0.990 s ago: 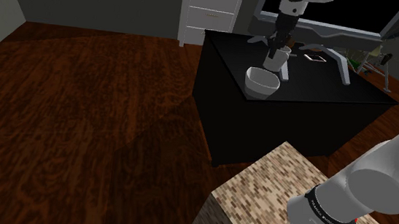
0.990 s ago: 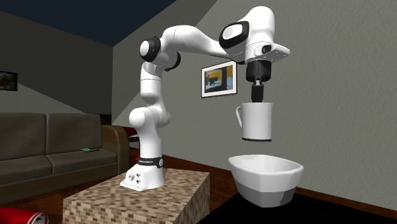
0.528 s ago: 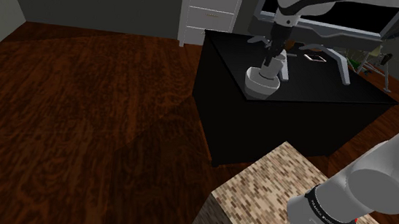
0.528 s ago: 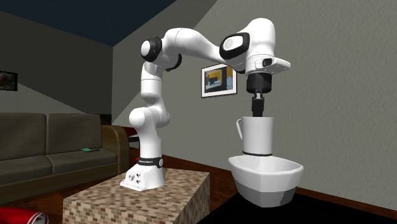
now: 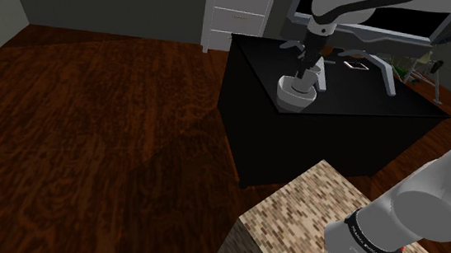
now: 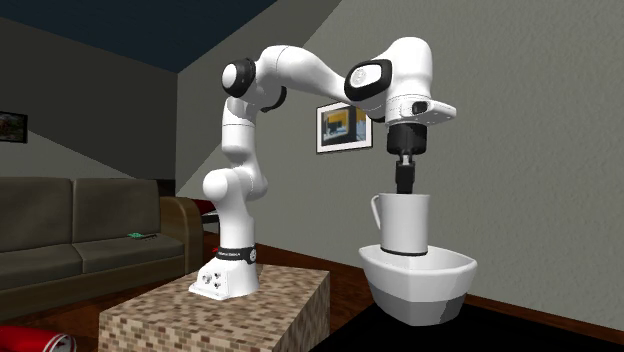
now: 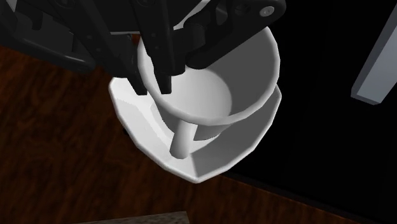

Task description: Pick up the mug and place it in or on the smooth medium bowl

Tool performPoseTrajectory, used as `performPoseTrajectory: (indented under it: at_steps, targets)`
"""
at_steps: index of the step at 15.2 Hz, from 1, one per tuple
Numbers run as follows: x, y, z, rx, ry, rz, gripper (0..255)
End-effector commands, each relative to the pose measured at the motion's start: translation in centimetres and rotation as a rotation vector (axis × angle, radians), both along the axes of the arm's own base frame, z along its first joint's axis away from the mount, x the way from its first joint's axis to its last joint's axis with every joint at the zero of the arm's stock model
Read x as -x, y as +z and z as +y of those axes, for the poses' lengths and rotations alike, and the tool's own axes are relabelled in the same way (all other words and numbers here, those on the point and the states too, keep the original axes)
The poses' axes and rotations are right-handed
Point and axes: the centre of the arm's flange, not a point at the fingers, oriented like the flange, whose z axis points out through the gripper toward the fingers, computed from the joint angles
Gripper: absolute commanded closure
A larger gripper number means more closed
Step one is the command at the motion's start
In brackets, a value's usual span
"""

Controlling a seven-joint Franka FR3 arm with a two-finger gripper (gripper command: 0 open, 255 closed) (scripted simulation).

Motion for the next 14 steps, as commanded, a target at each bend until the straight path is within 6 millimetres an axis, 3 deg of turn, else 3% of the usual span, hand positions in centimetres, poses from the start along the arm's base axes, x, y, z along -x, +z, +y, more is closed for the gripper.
performPoseTrajectory:
  at_steps: [1, 2, 3, 8, 12, 14]
  targets:
    - [0.0, 0.0, 0.0, 0.0, 0.0, 0.0, 255]
    - [0.0, 0.0, 0.0, 0.0, 0.0, 0.0, 255]
    - [0.0, 0.0, 0.0, 0.0, 0.0, 0.0, 0]
    - [0.0, 0.0, 0.0, 0.0, 0.0, 0.0, 0]
    - [-0.3, 5.0, 0.4, 0.0, 0.0, 0.0, 0]
    - [-0.3, 5.0, 0.4, 0.0, 0.0, 0.0, 0]
